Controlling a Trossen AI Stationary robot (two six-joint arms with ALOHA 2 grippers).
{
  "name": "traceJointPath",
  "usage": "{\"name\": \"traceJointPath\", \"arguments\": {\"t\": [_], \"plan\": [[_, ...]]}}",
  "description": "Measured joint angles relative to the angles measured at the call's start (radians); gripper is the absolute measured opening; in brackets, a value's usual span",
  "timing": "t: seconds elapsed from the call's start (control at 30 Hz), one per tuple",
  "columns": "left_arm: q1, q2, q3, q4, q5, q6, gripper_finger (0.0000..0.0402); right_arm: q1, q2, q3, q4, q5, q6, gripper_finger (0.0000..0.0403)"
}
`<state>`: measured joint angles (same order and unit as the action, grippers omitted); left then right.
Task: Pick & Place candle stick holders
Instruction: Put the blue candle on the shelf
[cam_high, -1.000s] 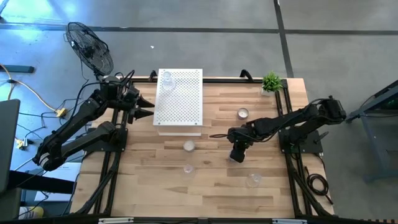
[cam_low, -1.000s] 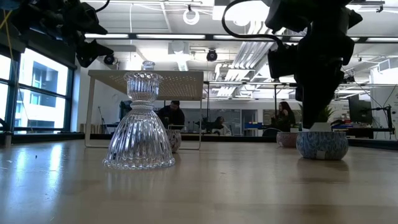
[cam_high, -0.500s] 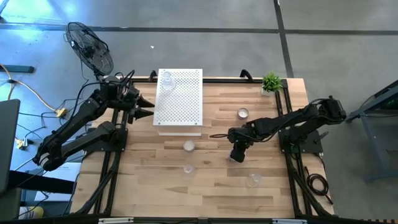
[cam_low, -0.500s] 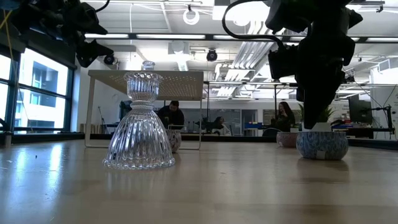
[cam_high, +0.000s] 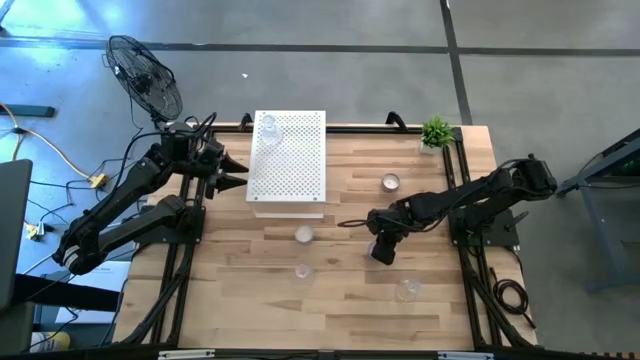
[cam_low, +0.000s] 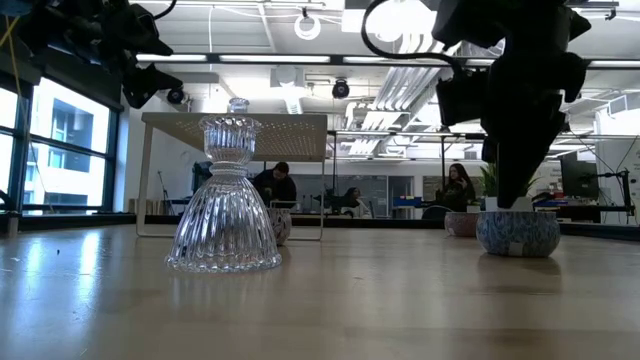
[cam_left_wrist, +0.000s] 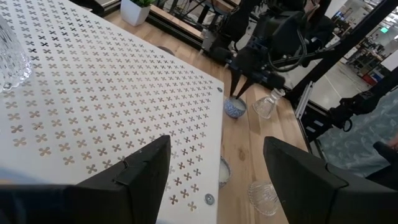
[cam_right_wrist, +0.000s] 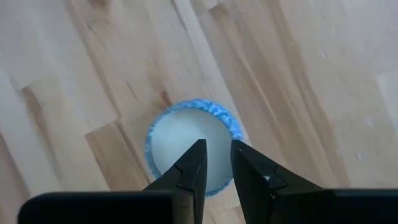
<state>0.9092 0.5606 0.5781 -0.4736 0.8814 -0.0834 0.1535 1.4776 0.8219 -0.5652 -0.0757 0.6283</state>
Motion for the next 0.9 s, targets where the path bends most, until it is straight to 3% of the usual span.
{"name": "traceJointPath", "arguments": {"t": [0.2, 0.9], "plan": [[0.0, 0.0, 0.0, 0.0, 0.0, 0.0, 0.0253, -0.003, 0.0, 0.0, -0.047, 0.041, 0.003, 0.0067], [0.0, 0.0, 0.0, 0.0, 0.001, 0.0, 0.0253, -0.002, 0.001, 0.0, -0.036, 0.016, 0.029, 0.0067]]}}
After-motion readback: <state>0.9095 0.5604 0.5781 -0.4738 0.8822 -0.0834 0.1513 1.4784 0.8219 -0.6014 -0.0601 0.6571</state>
